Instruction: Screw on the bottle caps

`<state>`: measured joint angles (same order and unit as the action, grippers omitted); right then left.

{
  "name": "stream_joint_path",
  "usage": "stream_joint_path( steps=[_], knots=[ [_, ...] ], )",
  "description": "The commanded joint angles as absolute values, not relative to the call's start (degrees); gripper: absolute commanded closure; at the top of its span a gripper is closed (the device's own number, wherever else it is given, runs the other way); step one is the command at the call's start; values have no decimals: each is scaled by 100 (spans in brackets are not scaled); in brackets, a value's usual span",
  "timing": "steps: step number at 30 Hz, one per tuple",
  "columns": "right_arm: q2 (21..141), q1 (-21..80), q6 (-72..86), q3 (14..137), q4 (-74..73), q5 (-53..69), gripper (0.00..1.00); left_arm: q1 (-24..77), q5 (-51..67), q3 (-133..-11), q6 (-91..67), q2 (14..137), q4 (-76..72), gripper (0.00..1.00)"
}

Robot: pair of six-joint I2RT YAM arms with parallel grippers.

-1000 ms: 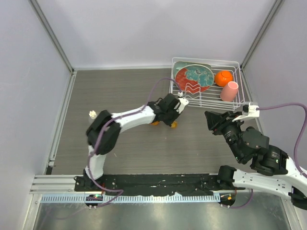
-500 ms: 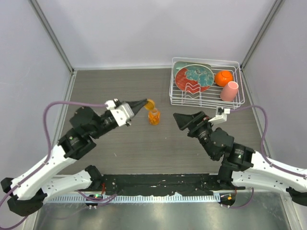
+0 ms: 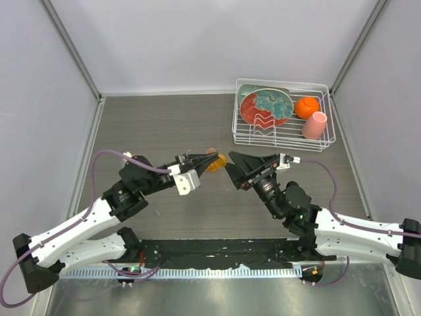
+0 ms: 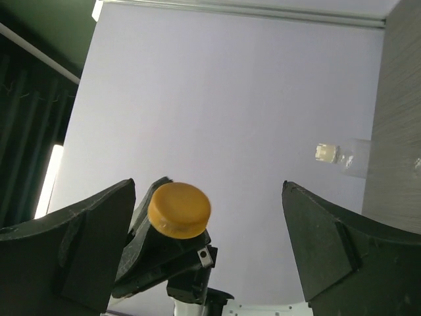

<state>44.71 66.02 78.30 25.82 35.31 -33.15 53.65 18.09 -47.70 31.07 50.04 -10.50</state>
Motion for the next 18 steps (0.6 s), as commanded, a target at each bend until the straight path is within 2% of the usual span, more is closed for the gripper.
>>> stream_joint_path(
  steps=[1,9,18],
  knots=[
    [4851,6469,8595,2391,4815,-3033,1,5475,2127,-4852,3594,4764,-1556,100],
    [5256,6390,8508,2487,5528,-2707,0,5616,2206,-4588,3972,4632,-1600,100],
    [5599,6381,8569,2707,5906,-2277,13,5713,2057,-4368,4140,4676,-1916,100]
  ],
)
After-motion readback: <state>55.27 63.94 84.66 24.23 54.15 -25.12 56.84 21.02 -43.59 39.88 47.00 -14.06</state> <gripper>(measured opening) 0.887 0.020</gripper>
